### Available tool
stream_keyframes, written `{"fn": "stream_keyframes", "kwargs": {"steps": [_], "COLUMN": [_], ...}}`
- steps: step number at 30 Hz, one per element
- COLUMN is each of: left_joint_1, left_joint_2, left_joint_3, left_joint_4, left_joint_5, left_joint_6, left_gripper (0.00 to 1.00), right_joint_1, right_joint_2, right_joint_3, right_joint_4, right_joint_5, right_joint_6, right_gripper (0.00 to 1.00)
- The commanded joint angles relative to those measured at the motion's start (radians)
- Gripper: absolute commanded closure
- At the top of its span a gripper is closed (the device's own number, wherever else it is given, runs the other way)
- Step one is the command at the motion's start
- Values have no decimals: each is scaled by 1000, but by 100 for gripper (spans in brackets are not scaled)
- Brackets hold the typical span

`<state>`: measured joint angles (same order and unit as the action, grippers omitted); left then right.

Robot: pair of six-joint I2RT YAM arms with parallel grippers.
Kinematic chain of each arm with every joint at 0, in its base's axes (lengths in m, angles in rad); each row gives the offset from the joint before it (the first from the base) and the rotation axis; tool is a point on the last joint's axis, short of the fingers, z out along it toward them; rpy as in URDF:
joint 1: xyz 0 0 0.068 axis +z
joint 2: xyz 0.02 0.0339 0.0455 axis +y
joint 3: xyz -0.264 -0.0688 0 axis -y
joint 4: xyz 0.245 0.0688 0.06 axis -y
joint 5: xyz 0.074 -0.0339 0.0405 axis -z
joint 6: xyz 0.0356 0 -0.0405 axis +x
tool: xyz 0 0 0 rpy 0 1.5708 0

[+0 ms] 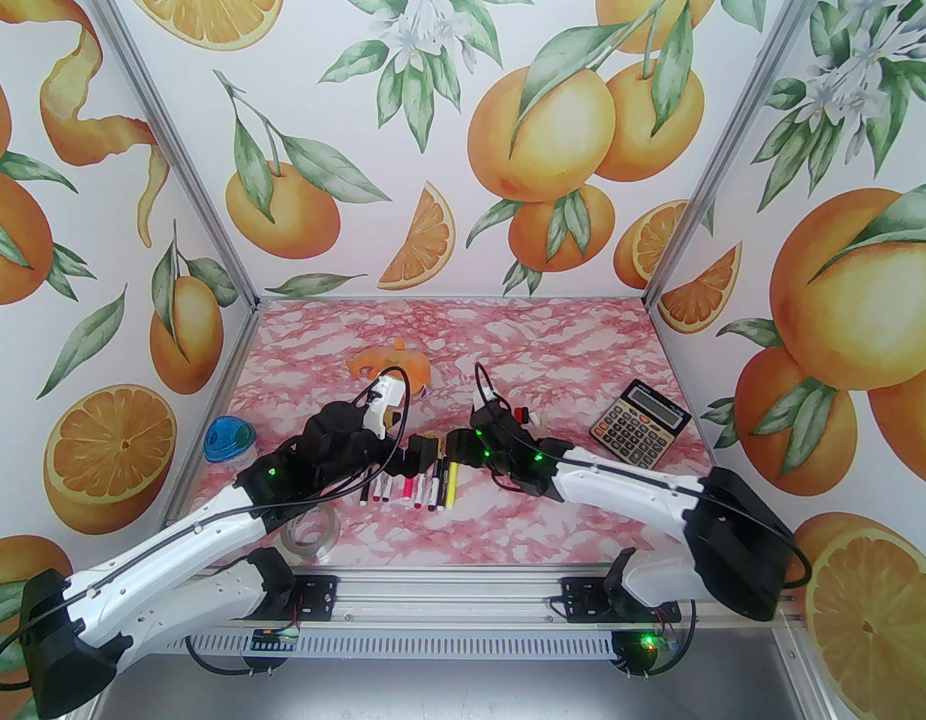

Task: Open the pen caps

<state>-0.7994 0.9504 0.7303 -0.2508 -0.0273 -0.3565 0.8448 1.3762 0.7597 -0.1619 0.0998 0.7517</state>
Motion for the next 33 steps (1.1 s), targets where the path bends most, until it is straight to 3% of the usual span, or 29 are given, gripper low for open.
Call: {"fn": "stream_keyframes", "kwargs": {"steps": [1, 4, 8, 14, 18, 24, 26, 28, 33], "left_joint_1": [51, 123, 187, 339, 396, 469, 504, 523, 588], "left_joint_2": [36, 71, 109, 173, 166, 149, 146, 140, 176], "left_joint_3": [41, 37, 36, 34, -42, -97, -103, -156, -303], "left_joint_4": [-26, 28, 74, 137, 229, 285, 260, 353, 666], "left_joint_5": [-89, 2, 9, 78, -95, -135, -299, -350, -280], "left_joint_6": [17, 3, 0, 50, 83, 100, 191, 281, 436], "left_gripper": [0, 0, 0, 0, 0, 0, 0, 0, 0], "right_joint_1": [7, 2, -10, -94, -139, -159, -178, -191, -255], "right_joint_2": [-66, -113, -172, -234, -281, -364, -466, -510, -536], "right_joint_3": [34, 41, 33, -3, -56, -127, -220, -259, -290], "right_joint_4": [-101, -146, -166, -150, -123, -86, 0, 36, 59], "right_joint_5": [85, 152, 245, 262, 343, 459, 499, 521, 485], "right_joint_6": [-93, -120, -177, -220, -241, -279, -383, -400, -386], "right_gripper": [20, 1, 0, 0, 0, 0, 1, 0, 0]}}
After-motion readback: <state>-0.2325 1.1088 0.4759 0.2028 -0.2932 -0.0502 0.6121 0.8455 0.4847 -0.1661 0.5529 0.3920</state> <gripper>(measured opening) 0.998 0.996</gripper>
